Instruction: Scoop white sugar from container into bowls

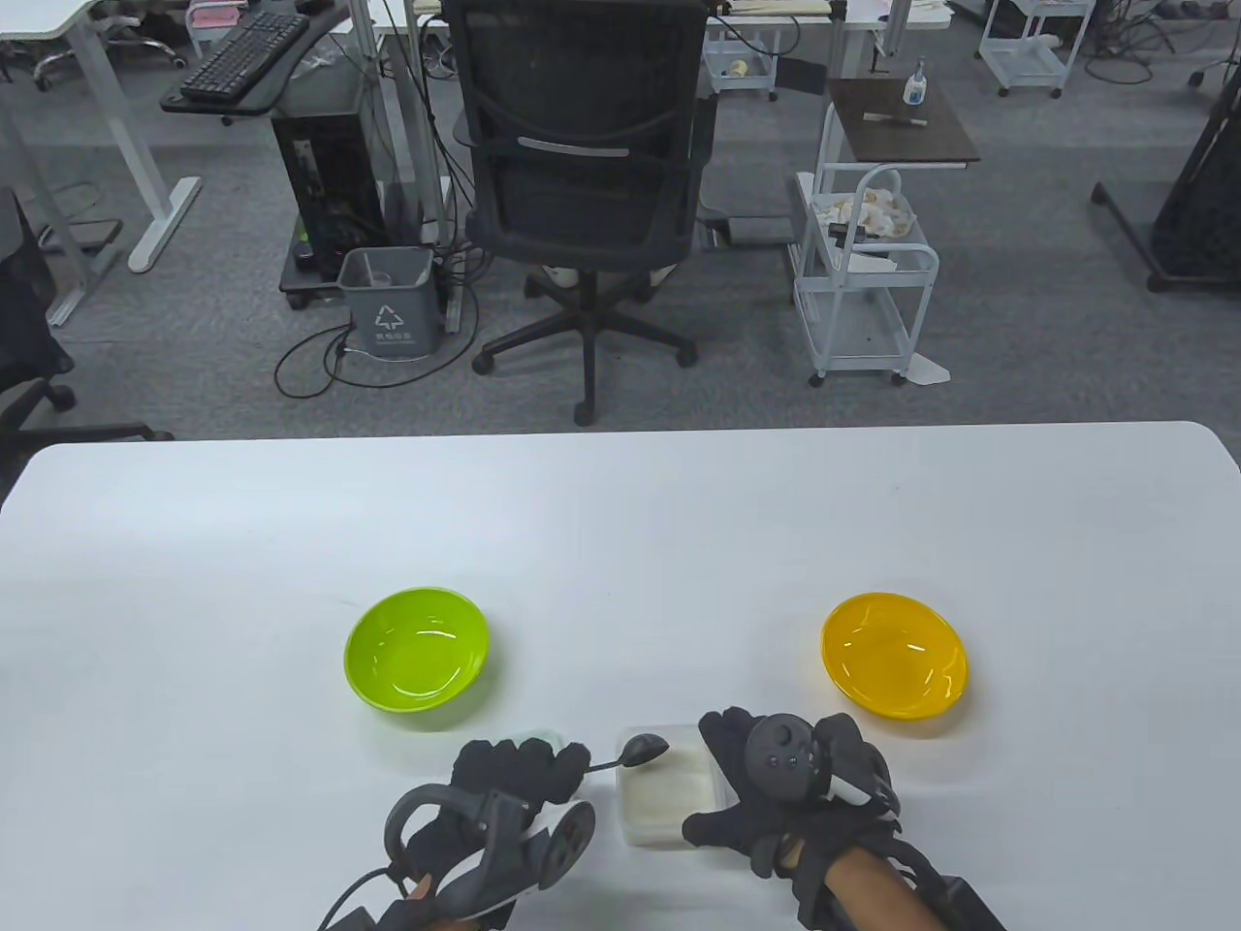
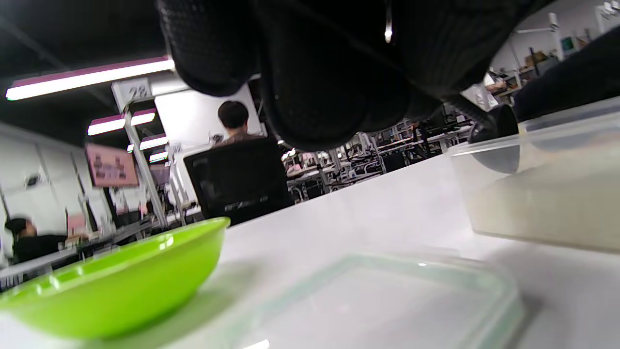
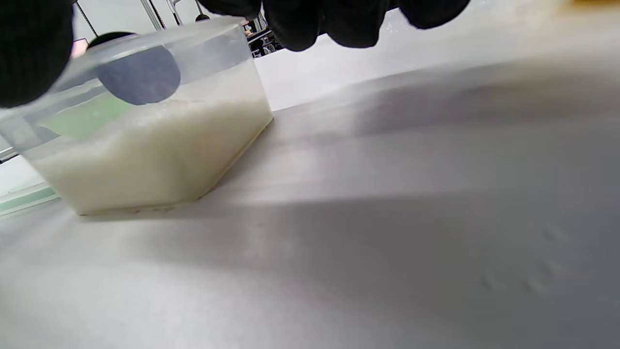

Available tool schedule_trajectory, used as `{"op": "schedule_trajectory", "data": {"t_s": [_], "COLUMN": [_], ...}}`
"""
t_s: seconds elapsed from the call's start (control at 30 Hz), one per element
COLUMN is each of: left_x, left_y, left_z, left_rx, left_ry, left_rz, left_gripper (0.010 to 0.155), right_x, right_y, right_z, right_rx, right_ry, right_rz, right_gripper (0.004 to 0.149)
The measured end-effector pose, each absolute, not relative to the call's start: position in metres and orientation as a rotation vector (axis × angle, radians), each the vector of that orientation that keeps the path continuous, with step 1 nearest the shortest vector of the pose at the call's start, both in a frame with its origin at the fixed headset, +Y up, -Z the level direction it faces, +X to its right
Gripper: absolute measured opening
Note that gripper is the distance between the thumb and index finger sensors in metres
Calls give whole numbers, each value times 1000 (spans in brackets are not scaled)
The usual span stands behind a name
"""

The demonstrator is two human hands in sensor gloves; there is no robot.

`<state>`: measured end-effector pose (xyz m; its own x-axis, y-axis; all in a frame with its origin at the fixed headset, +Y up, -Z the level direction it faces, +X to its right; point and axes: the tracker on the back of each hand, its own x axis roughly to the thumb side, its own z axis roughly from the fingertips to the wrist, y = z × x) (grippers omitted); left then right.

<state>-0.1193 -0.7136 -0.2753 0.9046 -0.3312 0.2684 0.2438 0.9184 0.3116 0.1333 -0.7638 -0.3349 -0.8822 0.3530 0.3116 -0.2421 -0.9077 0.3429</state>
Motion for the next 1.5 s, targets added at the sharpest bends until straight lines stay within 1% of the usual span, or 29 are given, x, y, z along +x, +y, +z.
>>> {"op": "schedule_trajectory", "data": {"t_s": [0.13,0.27,0.37,0.57,0.87,1.03,1.27,1.5], "left_x": [-110,-105,-106,-118,-148,-157,-161,-170], "left_y": [-713,-712,-712,-717,-745,-758,-765,-763], "left_z": [-269,-268,-272,-287,-306,-310,-313,-317], "left_rx": [294,258,179,-56,-401,-529,-591,-603], "left_ry": [-353,-363,-355,-285,-126,-92,-89,-70], "left_rz": [-372,-370,-289,-38,391,546,617,714], "left_gripper": [44,43,43,43,45,45,46,46], "right_x": [134,134,133,133,133,133,133,133], "right_y": [-764,-764,-764,-764,-765,-765,-765,-765], "right_z": [-334,-334,-334,-333,-332,-332,-332,-332], "right_rx": [534,534,536,535,531,529,530,530], "right_ry": [422,419,416,413,409,408,410,407], "right_rz": [2746,2748,2753,2755,2753,2752,2751,2754], "right_gripper": [98,98,98,98,98,98,98,98]}}
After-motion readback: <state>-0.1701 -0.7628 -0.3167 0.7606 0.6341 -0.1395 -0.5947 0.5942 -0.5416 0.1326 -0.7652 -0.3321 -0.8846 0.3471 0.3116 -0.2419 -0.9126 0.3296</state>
